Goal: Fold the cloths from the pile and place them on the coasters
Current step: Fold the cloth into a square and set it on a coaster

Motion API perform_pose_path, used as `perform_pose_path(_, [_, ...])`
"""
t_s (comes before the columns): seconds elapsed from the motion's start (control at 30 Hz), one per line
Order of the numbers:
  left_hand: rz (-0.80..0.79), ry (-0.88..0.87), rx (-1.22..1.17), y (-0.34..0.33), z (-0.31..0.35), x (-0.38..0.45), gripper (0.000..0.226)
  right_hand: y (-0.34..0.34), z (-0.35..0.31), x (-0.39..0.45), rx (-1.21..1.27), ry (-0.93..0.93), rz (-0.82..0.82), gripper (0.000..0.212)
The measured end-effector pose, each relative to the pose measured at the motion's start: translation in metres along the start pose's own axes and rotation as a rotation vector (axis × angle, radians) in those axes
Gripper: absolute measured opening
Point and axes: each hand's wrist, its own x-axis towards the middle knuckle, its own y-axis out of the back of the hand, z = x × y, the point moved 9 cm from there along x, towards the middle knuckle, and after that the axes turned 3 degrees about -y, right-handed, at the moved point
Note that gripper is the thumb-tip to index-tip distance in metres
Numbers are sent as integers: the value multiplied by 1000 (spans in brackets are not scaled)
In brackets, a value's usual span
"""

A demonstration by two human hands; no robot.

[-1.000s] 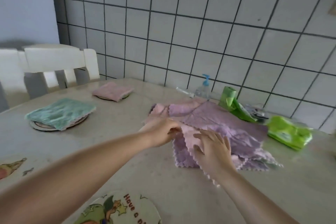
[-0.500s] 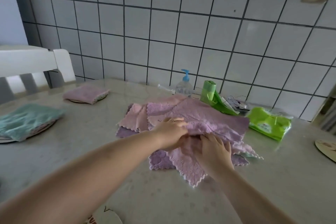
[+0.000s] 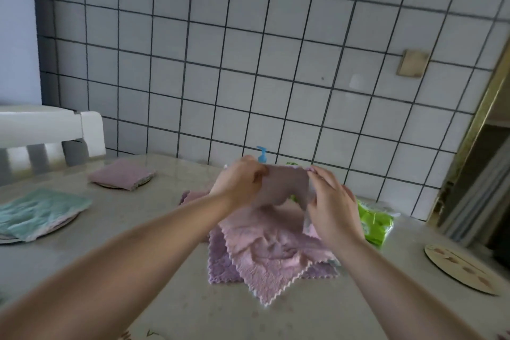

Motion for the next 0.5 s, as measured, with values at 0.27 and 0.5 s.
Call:
perform_pose_path(0.27, [185, -233, 60, 135, 52, -3, 20, 98, -44, 20, 176, 79, 164, 44])
perform_pose_path(0.5, [239, -184, 79, 234, 45, -19, 12, 161, -73, 37, 149, 213, 155, 22])
